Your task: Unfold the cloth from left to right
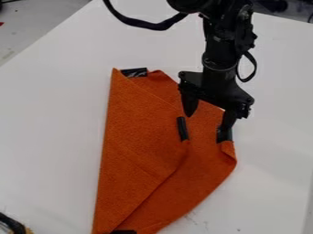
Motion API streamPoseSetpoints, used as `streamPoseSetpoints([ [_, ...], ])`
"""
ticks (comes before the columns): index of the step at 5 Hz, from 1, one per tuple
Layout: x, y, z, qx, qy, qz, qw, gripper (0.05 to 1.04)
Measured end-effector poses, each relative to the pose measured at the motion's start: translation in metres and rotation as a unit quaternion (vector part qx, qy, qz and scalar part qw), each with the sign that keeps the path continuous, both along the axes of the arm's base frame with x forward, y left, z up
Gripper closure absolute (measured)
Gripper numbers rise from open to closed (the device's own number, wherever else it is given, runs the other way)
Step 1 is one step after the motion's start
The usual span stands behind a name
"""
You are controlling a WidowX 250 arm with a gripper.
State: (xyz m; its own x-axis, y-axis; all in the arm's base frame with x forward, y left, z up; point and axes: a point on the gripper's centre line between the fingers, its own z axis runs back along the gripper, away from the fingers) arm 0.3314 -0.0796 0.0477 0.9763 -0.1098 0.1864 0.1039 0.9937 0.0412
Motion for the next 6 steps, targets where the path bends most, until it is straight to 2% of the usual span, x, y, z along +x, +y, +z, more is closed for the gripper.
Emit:
streamPoseSetpoints([
  [1, -0.005, 0.001, -0.012, 0.004, 0.019, 0.002, 0.9998, 0.082],
  [2, -0.01, 0.01, -0.022, 0.002, 0.022, 0.016, 0.9996, 0.082],
  [4, -0.006, 0.031, -0.028, -0.006, 0.009, 0.037, 0.9993, 0.082],
  [5, -0.006, 0.035, -0.032, -0.009, 0.008, 0.046, 0.9989, 0.136],
  [6, -0.006, 0.034, -0.038, -0.016, 0.014, 0.043, 0.9988, 0.421],
])
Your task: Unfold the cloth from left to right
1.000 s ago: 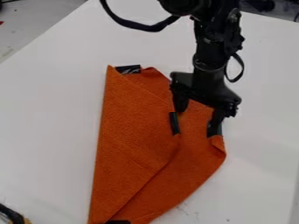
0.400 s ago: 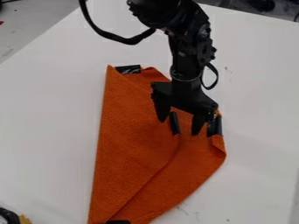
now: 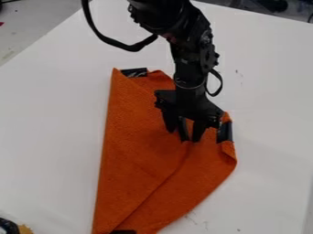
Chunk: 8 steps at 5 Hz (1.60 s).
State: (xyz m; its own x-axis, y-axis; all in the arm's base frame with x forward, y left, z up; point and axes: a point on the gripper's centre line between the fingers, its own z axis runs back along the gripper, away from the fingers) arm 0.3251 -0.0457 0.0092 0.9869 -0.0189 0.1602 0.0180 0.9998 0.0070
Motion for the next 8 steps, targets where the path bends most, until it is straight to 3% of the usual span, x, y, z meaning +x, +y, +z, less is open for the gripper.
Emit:
streamPoseSetpoints([
  [1, 0.0, 0.003, 0.001, 0.001, 0.002, -0.004, 1.0, 0.719],
  [2, -0.004, 0.008, 0.003, 0.017, 0.007, 0.009, 0.9998, 0.915],
  [3, -0.005, 0.015, 0.03, 0.035, -0.021, 0.029, 0.9987, 1.006],
  [4, -0.02, 0.045, 0.048, 0.049, -0.042, 0.083, 0.9945, 1.018],
  [6, -0.051, 0.13, 0.037, 0.056, -0.045, 0.161, 0.9843, 1.02],
  [7, -0.06, 0.155, 0.034, 0.055, -0.049, 0.172, 0.9824, 1.021],
  [8, -0.07, 0.179, 0.022, 0.051, -0.038, 0.183, 0.9811, 0.996],
])
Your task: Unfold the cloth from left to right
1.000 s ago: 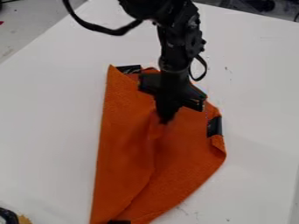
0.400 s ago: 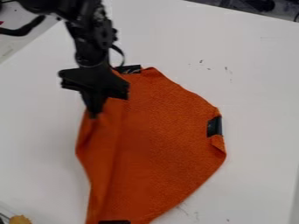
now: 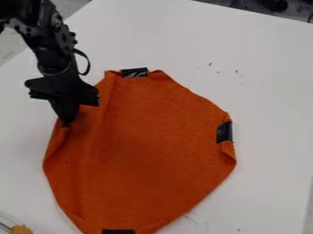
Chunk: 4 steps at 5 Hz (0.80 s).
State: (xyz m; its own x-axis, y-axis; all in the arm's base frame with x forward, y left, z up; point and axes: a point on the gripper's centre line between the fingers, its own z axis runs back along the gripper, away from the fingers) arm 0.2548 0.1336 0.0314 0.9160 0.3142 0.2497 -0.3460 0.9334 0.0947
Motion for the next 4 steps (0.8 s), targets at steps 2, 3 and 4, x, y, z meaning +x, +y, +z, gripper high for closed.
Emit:
streamPoseSetpoints([
  [2, -0.004, 0.027, -0.002, 0.053, 0.0, 0.003, 0.9986, 0.567],
  [3, -0.008, 0.035, 0.015, 0.109, -0.017, 0.041, 0.993, 0.263],
  [4, -0.017, 0.051, 0.023, 0.142, -0.011, 0.052, 0.9884, 0.073],
])
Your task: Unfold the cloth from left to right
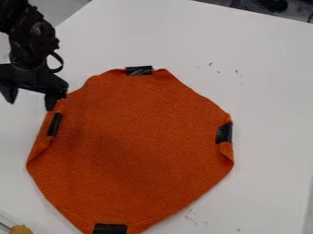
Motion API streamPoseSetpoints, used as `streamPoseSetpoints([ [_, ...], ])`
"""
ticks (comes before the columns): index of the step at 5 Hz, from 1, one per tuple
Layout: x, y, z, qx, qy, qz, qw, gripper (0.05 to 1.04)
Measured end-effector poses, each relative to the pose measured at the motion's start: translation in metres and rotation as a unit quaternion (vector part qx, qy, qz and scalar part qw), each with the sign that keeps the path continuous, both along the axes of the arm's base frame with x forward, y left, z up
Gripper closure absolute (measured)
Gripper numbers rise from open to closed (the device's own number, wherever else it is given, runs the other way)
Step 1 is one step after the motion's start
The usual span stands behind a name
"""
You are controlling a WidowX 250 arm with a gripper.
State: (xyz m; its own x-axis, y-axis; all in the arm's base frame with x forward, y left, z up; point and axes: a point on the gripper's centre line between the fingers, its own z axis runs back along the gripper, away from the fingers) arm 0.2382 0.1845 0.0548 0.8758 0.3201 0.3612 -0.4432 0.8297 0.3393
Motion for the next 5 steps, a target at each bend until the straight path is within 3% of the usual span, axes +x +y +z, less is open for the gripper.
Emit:
streamPoseSetpoints([
  [1, -0.01, 0.01, 0.007, 0.01, 0.015, 0.004, 0.9998, 0.075],
  [2, -0.011, 0.001, 0.013, -0.021, 0.022, -0.009, 0.9995, 0.082],
  [3, -0.009, -0.017, 0.023, -0.069, 0.008, -0.04, 0.9968, 0.083],
  [4, -0.004, -0.043, 0.043, -0.09, -0.002, -0.06, 0.9942, 0.083],
  [5, 0.002, -0.068, 0.057, -0.088, -0.014, -0.077, 0.9931, 0.083],
])
